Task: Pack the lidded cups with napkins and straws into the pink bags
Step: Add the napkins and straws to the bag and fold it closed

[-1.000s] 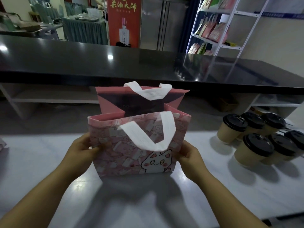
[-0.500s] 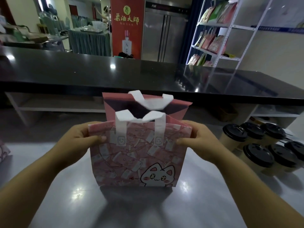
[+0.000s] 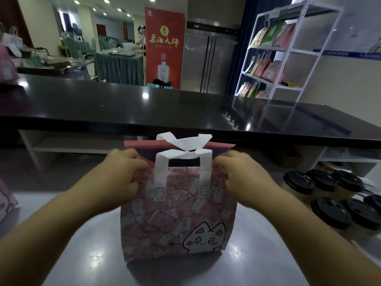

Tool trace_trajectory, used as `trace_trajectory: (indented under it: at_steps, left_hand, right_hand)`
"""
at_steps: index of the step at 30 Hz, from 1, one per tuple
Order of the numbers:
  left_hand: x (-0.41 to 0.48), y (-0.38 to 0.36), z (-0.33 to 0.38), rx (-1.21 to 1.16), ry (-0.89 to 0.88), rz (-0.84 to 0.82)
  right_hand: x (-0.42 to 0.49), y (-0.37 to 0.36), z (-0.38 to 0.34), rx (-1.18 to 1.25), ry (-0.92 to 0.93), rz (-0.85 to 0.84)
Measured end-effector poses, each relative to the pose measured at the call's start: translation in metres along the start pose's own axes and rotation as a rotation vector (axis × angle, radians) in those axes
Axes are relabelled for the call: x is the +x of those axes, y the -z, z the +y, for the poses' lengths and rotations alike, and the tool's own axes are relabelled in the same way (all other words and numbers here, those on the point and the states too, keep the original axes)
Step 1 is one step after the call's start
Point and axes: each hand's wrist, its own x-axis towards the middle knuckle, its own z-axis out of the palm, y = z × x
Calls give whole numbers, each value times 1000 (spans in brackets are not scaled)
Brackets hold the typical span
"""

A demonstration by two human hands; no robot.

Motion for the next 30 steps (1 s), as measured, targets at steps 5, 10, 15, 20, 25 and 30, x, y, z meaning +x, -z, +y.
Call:
trace_trajectory:
  at_steps: [5, 10, 15, 20, 25, 30]
  left_hand:
    - [-3, 0, -1, 289, -18, 64]
    - [12, 12, -12, 200, -102, -94]
    - [7, 11, -17, -30, -240, 51]
    - [-1, 5, -25, -142, -271, 156]
    - [-3, -2, -31, -192, -267, 205]
    - [-2, -4, -29, -188, -357, 251]
  right_hand:
    - [2, 0, -1, -208, 85, 49]
    - [14, 10, 5, -149, 115, -96]
    - [11, 6, 12, -18, 205, 79]
    - [7, -5, 22, 21, 397, 191]
    - [2, -16, 30, 192, 437, 341]
    - [3, -18, 32, 297, 415, 346]
